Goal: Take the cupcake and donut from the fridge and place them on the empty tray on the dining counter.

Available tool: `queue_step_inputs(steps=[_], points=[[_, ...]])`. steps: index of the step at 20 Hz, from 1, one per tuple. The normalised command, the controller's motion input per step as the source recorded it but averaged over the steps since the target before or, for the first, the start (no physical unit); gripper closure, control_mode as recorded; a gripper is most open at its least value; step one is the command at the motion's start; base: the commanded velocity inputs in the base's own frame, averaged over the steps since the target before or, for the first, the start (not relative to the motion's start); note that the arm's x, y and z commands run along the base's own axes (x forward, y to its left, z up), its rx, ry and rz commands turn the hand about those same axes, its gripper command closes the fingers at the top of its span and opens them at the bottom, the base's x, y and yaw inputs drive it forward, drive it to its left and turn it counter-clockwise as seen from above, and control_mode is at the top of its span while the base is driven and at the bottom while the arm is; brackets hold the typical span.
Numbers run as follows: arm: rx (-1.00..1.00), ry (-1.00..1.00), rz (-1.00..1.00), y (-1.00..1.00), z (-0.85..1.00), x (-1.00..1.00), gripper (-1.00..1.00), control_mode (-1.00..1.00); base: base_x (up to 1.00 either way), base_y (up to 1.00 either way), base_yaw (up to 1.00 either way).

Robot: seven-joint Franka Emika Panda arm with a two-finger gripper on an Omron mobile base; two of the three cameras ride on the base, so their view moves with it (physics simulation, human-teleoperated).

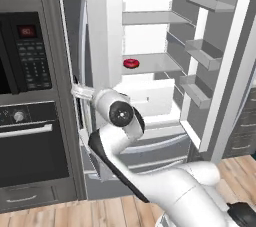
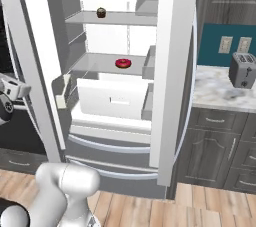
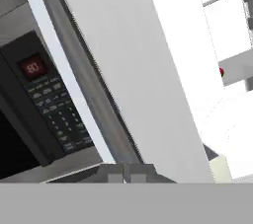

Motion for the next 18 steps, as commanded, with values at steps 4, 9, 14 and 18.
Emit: queue_step_inputs(steps=[4,9,14,18], points=[[0.24,0.0,0.0,-0.66,0.96,-1.0,-1.0,-1.0,0.0,0.0,0.0],[0.36,0.01,0.0,-0.87,0.91,-0.95,-1.0,-1.0,0.0,0.0,0.0],[0.84,0.18,0.22,-0.6,0.17,-0.02,-1.0,-1.0,0.0,0.0,0.0],[0.67,0.3,0.47,-0.07,-0.03,0.59,-1.0,-1.0,0.0,0.0,0.0]])
